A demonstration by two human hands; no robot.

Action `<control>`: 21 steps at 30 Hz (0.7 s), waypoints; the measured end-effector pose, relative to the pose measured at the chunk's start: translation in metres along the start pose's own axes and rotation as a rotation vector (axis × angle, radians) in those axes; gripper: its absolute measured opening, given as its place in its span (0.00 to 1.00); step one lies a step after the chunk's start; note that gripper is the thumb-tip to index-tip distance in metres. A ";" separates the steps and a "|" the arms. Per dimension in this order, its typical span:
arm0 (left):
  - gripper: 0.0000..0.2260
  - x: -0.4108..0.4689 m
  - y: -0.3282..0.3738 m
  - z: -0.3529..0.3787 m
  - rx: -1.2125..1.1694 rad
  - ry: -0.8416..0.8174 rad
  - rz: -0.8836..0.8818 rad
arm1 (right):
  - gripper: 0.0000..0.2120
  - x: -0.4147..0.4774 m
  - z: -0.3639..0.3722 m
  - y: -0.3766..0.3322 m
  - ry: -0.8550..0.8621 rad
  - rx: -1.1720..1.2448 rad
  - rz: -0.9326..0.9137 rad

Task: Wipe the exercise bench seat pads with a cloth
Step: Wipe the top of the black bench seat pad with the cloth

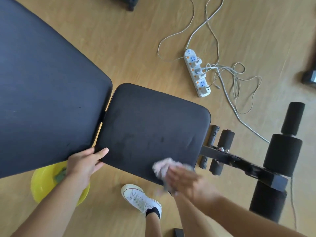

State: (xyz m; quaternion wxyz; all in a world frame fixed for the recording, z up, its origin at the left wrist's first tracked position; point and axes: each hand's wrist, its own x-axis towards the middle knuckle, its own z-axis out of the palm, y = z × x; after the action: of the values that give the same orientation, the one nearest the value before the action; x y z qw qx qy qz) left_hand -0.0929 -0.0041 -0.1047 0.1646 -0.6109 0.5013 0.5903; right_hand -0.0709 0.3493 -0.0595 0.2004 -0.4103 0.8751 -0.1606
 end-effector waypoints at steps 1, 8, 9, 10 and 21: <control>0.33 0.001 0.000 0.000 0.017 -0.002 0.007 | 0.22 -0.004 -0.003 0.000 -0.051 -0.037 -0.108; 0.33 0.008 -0.008 -0.003 0.118 0.045 0.067 | 0.29 0.101 -0.048 0.085 0.335 0.225 0.549; 0.31 0.009 -0.009 -0.002 0.132 0.053 0.066 | 0.28 0.133 -0.058 0.087 0.335 0.329 0.608; 0.25 0.010 -0.010 -0.002 0.153 0.051 0.067 | 0.25 0.167 -0.069 0.088 0.299 0.437 0.627; 0.29 0.016 -0.015 -0.001 0.090 0.076 0.083 | 0.19 0.268 -0.097 0.129 -0.192 0.588 0.624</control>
State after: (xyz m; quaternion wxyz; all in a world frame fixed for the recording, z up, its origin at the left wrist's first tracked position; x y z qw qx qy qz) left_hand -0.0835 -0.0047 -0.1250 0.1482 -0.6037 0.5582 0.5495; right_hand -0.3583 0.2297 -0.0911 0.4280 -0.0649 0.8516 -0.2955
